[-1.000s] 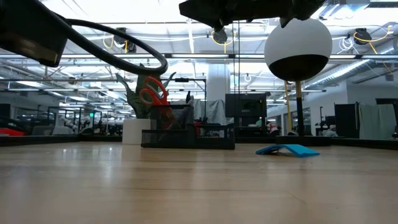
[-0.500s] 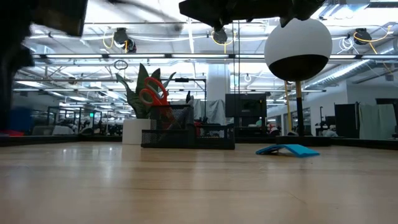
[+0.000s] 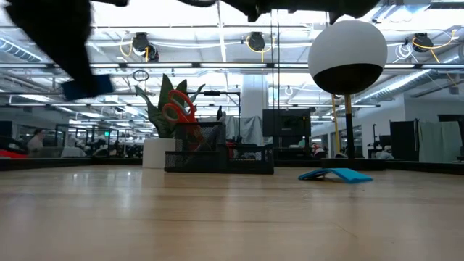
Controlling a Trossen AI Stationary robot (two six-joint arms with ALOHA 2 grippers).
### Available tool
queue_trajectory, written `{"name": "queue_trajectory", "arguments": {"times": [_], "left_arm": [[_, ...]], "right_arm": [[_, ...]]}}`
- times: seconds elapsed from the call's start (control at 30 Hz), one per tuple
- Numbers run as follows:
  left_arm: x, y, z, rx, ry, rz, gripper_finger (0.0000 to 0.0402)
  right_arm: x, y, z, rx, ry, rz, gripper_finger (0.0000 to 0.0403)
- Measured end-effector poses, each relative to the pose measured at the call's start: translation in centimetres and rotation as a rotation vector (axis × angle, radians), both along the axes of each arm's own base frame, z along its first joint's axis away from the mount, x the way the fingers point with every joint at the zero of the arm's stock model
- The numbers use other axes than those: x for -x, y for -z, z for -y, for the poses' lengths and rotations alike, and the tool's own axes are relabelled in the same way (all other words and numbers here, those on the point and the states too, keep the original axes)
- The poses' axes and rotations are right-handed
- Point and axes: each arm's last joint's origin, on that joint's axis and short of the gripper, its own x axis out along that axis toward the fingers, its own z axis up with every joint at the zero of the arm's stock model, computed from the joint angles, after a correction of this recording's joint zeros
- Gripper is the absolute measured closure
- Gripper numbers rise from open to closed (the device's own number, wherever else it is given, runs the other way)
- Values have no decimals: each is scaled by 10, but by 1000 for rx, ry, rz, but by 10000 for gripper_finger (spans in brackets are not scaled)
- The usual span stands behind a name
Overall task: Pick and place office supplies into organizer
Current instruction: Put the blue eraser into the black desk organizer
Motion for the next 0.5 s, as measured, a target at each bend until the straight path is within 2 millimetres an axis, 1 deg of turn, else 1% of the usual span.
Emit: {"name": "queue_trajectory", "arguments": {"times": [0.2, 0.3, 0.5], "left_arm": [[-11, -5, -27, -143, 2, -3, 375], [-15, -7, -40, -201, -12, -4, 374], [-24, -10, -61, -291, -35, -1, 373]], "right_arm": [[0, -1, -4, -2, -10, 2, 303], [4, -4, -6, -2, -15, -10, 303], [23, -18, -12, 2, 71, -81, 303]]}}
